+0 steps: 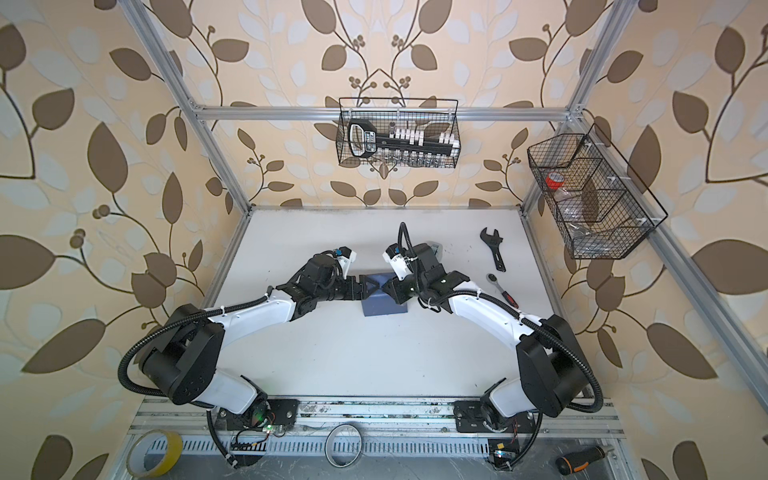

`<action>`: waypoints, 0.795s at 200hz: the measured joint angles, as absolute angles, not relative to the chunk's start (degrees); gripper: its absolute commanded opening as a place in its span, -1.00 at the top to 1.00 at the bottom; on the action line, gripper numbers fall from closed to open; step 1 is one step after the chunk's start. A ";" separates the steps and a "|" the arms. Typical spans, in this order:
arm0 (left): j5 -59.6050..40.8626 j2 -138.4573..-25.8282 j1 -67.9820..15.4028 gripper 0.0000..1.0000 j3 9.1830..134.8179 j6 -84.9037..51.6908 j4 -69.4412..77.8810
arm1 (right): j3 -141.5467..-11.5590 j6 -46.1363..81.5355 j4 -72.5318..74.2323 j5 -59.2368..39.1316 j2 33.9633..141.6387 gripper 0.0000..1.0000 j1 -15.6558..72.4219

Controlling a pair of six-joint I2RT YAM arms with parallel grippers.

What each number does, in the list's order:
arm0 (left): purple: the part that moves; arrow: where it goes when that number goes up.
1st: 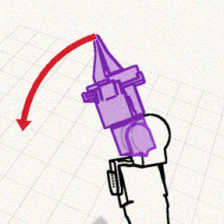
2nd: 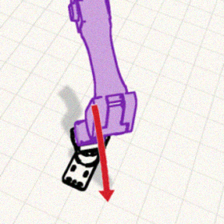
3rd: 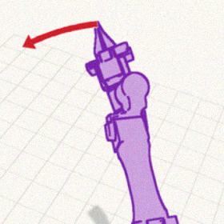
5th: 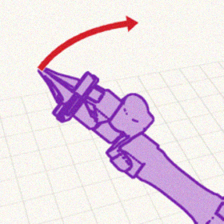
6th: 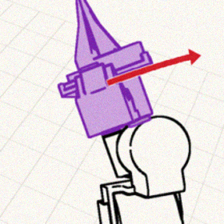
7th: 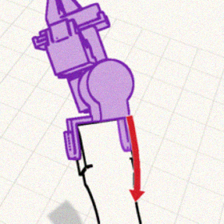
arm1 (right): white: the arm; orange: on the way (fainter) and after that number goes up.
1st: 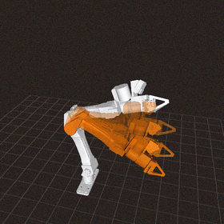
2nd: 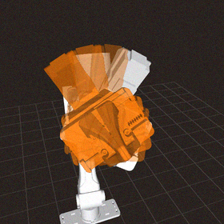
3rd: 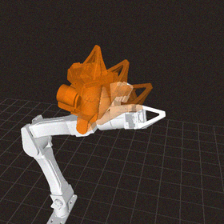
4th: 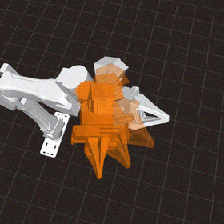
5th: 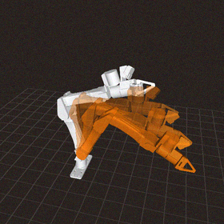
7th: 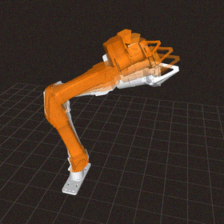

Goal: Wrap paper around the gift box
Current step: 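Press the tape onto the folded paper with the right gripper while the left holds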

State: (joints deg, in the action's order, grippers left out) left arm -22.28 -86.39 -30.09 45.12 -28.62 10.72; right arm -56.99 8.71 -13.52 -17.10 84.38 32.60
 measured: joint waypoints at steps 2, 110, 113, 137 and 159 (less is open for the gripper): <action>-22.26 -86.39 -30.09 -0.73 45.10 -28.64 10.74 | -57.06 8.69 -13.61 -17.12 84.40 0.44 32.58; -22.24 -86.74 -30.09 -0.69 44.80 -28.62 12.27 | -61.30 8.56 -15.18 -17.56 87.48 0.14 31.38; -22.24 -86.74 -30.09 -0.69 44.80 -28.64 12.29 | -61.43 8.58 -15.22 -17.67 87.53 0.14 31.31; -22.13 -86.76 -30.09 -0.69 44.80 -28.64 12.32 | -62.35 8.75 -15.31 -18.04 88.01 0.08 30.70; -22.11 -86.78 -30.06 -0.69 44.80 -28.64 12.34 | -63.13 8.97 -15.40 -18.39 88.16 0.06 30.02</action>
